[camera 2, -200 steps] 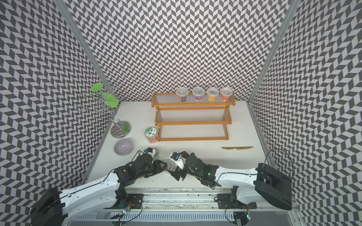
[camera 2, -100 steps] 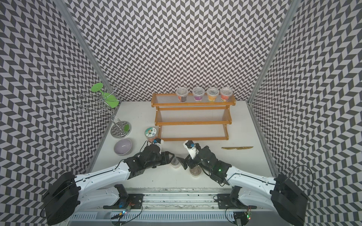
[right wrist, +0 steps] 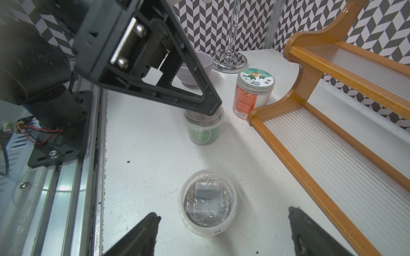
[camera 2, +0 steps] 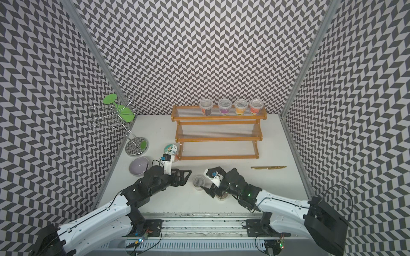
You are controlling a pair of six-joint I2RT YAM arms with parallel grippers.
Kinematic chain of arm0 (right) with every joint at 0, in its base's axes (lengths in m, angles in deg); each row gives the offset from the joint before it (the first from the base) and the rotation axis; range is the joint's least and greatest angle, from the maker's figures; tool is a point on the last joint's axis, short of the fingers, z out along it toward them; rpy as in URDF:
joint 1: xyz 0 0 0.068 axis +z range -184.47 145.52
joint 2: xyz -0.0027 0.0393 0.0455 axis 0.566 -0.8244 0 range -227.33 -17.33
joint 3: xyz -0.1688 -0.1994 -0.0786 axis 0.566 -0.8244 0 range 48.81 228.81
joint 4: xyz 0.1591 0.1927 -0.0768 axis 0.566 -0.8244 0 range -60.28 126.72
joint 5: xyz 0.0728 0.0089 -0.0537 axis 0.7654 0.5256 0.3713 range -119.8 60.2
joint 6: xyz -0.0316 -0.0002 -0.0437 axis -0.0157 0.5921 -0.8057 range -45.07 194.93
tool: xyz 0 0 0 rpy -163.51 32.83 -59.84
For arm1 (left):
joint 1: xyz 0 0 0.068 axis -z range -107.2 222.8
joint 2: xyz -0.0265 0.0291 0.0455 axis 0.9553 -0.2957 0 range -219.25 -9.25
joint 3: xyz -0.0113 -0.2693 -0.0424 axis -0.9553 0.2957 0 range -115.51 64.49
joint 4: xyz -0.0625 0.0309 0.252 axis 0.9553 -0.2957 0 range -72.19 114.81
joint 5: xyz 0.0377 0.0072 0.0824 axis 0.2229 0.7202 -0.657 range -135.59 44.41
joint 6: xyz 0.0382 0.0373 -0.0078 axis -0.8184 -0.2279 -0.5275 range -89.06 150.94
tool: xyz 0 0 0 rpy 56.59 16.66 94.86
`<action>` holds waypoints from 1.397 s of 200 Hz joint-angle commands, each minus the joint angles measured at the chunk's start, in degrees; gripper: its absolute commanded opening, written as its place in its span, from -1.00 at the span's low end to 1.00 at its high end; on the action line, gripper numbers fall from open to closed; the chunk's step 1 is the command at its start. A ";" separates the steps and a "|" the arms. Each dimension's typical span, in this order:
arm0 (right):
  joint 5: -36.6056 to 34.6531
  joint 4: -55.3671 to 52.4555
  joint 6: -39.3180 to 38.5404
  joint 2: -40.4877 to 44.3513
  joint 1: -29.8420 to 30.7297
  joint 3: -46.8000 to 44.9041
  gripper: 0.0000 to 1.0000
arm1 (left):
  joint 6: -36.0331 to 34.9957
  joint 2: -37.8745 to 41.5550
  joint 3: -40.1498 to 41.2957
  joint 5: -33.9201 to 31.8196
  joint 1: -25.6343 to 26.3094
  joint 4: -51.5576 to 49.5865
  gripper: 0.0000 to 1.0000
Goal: Place the seed container on the shelf
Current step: Move the seed jar to the center of the board, then pick up the seed jar at the center of the board.
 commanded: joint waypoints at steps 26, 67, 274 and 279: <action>-0.93 -0.96 -5.93 -2.74 0.00 2.27 0.75 | -6.32 1.40 2.09 6.82 -0.41 6.78 0.99; 3.29 -3.07 -6.82 -9.23 0.14 5.39 0.69 | -2.65 -0.06 2.48 8.48 -0.41 3.24 0.87; 9.63 8.87 -3.07 -23.60 -3.07 6.58 0.73 | -1.13 -7.32 3.50 14.25 -0.24 5.81 0.62; 9.45 9.12 -2.88 -23.93 -3.02 6.62 0.73 | -1.15 -7.58 3.34 14.07 -0.30 5.67 0.62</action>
